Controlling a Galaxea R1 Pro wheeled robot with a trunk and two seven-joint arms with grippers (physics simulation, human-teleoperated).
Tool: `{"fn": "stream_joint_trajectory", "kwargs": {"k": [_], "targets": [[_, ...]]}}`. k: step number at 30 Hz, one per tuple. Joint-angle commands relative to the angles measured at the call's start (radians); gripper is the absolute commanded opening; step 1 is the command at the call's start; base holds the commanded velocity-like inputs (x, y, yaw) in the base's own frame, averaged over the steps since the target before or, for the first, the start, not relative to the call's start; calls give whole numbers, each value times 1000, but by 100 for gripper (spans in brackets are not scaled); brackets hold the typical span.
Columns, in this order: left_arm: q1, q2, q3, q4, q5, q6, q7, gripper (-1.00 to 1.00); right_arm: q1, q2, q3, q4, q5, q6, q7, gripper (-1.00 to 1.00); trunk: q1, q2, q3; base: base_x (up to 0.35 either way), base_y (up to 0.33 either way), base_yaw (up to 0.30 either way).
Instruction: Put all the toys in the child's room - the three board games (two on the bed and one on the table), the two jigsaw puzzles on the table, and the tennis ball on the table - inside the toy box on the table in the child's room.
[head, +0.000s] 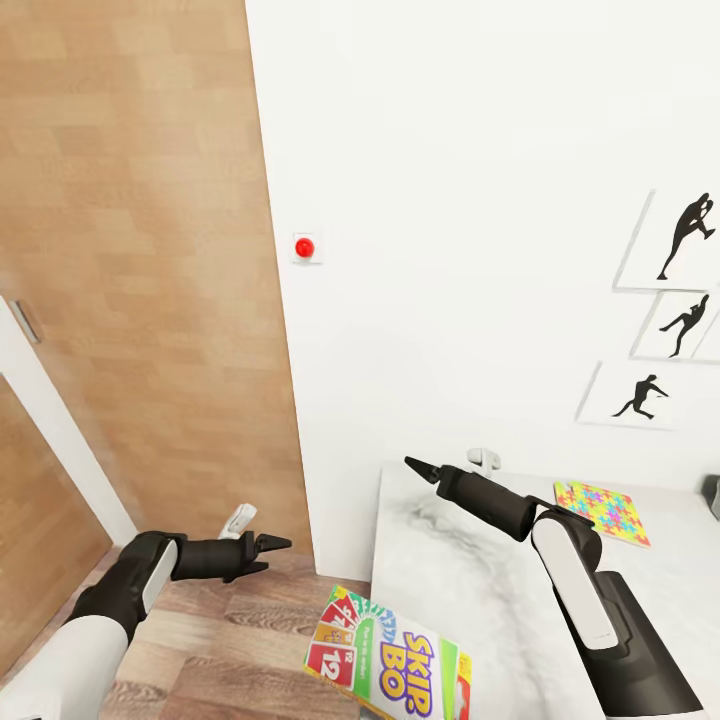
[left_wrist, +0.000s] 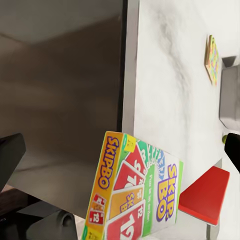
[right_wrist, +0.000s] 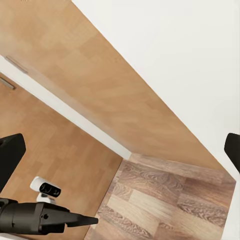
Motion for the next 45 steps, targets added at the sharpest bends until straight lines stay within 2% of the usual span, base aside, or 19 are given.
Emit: {"fn": "stream_joint_trajectory", "kwargs": {"k": [1, 19, 27, 36, 45], "targets": [[-1, 0, 1, 0, 5, 8, 0, 100, -1, 0, 0, 0, 2, 3, 3, 100, 0, -2, -2, -3, 2, 0], [-1, 2, 1, -5, 7, 9, -6, 100, -1, 1, 0, -1, 2, 3, 3, 100, 0, -2, -2, 0, 0, 0], [-1, 2, 0, -7, 7, 9, -42, 100, -1, 1, 0, -1, 2, 2, 3, 100, 0, -2, -2, 0, 0, 0], [-1, 3, 1, -11, 7, 22, -79, 100, -1, 1, -1, -1, 2, 3, 3, 100, 35, -65, -30, 0, 0, 0], [-1, 10, 0, -54, 6, 90, -102, 100, -1, 0, -5, -1, 2, 3, 3, 100, 69, -128, -58, 0, 0, 0]]}}
